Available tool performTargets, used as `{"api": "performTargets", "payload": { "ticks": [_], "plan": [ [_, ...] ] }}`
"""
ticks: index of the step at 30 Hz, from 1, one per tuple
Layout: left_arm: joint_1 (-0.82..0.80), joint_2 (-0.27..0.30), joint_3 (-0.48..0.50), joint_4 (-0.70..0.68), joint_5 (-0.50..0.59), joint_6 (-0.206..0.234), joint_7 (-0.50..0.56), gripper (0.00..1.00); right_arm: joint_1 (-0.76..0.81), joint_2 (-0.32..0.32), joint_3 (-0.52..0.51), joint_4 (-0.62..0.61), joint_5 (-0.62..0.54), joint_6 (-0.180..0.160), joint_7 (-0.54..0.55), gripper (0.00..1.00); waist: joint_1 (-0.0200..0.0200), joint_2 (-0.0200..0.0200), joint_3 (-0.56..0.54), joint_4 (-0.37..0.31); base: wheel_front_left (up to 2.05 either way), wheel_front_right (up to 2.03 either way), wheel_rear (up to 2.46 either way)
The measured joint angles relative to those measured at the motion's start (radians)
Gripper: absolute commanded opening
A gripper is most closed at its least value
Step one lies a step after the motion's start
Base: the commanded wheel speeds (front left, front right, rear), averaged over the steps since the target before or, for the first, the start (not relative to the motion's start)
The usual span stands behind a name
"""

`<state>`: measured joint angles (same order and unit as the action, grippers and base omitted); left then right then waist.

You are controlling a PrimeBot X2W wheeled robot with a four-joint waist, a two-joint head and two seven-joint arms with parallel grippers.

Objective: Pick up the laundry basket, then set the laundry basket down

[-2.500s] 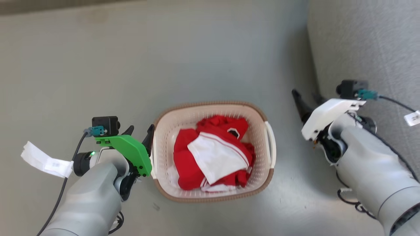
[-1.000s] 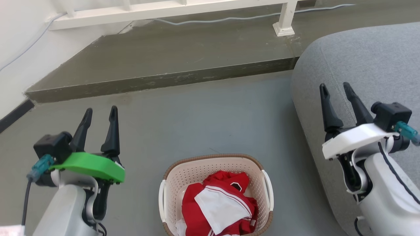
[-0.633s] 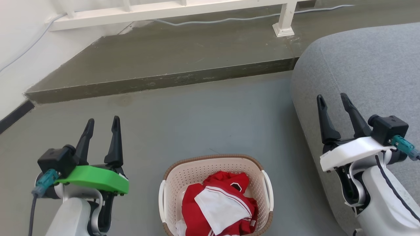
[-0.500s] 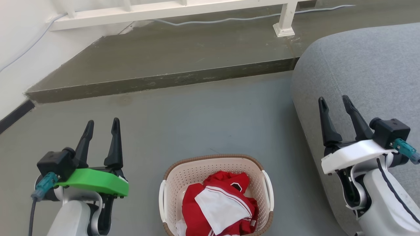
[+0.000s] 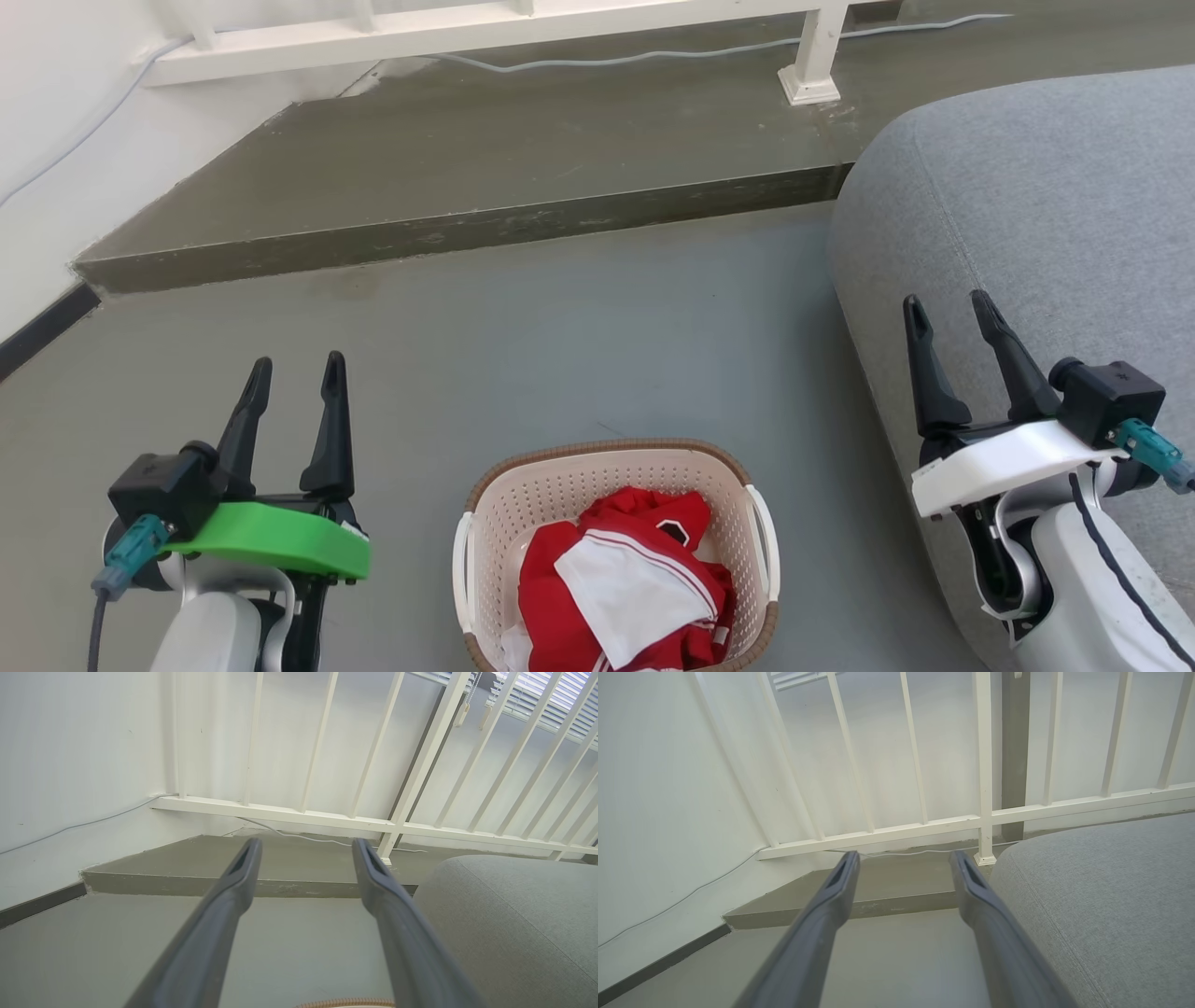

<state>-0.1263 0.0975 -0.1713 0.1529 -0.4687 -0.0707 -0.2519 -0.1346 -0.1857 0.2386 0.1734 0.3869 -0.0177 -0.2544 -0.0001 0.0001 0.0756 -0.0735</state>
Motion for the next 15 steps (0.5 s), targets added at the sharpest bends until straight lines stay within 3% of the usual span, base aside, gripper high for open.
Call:
{"api": "performTargets", "payload": {
  "ticks": [15],
  "plan": [
    [0.027, -0.021, 0.026, -0.003, 0.025, -0.022, 0.000, 1.00, 0.021, 0.026, -0.025, -0.003, -0.029, 0.028, 0.000, 1.00, 0.0000, 0.0000, -0.002, -0.001, 0.00, 0.00, 0.00]
  ]
}}
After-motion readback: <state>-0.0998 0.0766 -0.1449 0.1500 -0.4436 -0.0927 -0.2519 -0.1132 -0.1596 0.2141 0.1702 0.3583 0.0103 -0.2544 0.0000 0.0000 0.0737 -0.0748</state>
